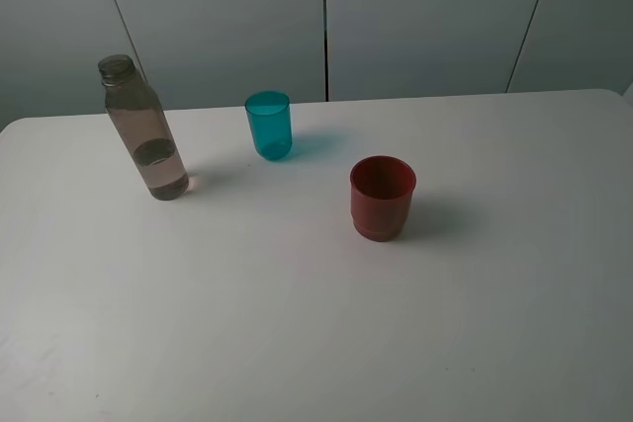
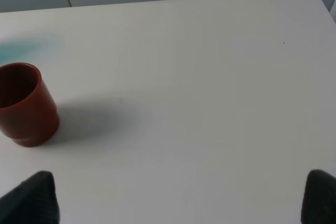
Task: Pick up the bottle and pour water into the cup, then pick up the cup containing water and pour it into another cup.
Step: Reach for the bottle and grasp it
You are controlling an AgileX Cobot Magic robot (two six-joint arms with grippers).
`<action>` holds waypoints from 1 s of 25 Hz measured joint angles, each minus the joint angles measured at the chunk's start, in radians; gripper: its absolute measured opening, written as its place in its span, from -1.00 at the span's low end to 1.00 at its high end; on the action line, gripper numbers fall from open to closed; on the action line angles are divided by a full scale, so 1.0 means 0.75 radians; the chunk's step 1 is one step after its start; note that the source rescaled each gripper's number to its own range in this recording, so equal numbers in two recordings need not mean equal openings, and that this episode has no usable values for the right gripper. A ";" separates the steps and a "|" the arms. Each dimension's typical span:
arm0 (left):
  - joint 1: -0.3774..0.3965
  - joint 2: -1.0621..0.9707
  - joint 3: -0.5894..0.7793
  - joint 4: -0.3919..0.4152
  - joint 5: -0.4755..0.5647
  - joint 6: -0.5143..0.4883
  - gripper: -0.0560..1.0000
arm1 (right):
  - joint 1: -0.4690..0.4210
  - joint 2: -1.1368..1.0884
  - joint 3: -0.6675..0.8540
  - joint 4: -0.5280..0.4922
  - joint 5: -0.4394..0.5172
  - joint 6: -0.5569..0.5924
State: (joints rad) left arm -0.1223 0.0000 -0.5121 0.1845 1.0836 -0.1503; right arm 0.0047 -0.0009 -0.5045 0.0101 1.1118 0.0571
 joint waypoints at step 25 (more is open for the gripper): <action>0.000 0.000 0.000 0.000 0.000 0.000 1.00 | 0.000 0.000 0.000 0.000 0.000 0.000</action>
State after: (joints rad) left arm -0.1223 0.0000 -0.5121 0.1845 1.0836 -0.1502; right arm 0.0047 -0.0009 -0.5045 0.0101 1.1118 0.0571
